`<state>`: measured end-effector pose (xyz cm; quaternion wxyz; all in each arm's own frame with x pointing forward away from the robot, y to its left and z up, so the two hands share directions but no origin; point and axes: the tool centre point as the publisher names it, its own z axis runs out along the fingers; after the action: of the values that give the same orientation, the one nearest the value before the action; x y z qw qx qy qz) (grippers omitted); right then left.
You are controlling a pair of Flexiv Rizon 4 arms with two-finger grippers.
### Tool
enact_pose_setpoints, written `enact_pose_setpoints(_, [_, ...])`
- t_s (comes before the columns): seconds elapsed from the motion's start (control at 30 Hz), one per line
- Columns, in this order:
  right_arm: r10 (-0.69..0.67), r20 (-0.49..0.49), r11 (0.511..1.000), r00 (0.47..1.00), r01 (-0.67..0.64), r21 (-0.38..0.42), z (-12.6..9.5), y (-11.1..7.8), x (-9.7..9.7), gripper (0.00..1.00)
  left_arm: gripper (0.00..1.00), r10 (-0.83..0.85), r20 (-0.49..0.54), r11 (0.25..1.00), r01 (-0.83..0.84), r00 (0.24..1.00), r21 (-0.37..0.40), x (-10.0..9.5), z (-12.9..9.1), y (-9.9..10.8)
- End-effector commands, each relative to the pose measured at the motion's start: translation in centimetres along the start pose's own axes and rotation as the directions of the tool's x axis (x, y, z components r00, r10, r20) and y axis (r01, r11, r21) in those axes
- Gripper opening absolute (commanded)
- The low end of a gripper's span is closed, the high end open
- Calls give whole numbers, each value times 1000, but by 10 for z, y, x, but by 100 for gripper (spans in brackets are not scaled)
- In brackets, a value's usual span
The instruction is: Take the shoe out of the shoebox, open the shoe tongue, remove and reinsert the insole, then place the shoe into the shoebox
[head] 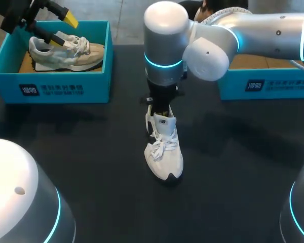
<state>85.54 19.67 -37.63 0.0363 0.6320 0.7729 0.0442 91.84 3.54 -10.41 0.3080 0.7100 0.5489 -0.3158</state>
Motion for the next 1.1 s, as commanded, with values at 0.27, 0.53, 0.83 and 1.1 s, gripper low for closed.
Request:
enact_pose_setpoints(0.27, [8, -8, 1000, 1000, -8, 13, 24, 2, 6, 0, 100, 1, -4, 1000, -1, 1000, -2, -1, 0, -1])
enact_pose_setpoints(0.53, [14, 26, 1000, 1000, -14, -18, 3, 8, 3, 0, 100, 1, -4, 1000, -1, 1000, -2, -1, 0, -1])
enact_pose_setpoints(0.83, [-3, 31, 1000, 1000, 3, -4, 19, 21, 4, 0, 100, 1, -4, 1000, -1, 1000, -2, -1, 0, -1])
enact_pose_setpoints(1.1, [-5, 27, 999, 1000, 4, 32, 22, 19, 1, 0, 100, 1, -4, 1000, -1, 1000, -2, -1, 0, -1])
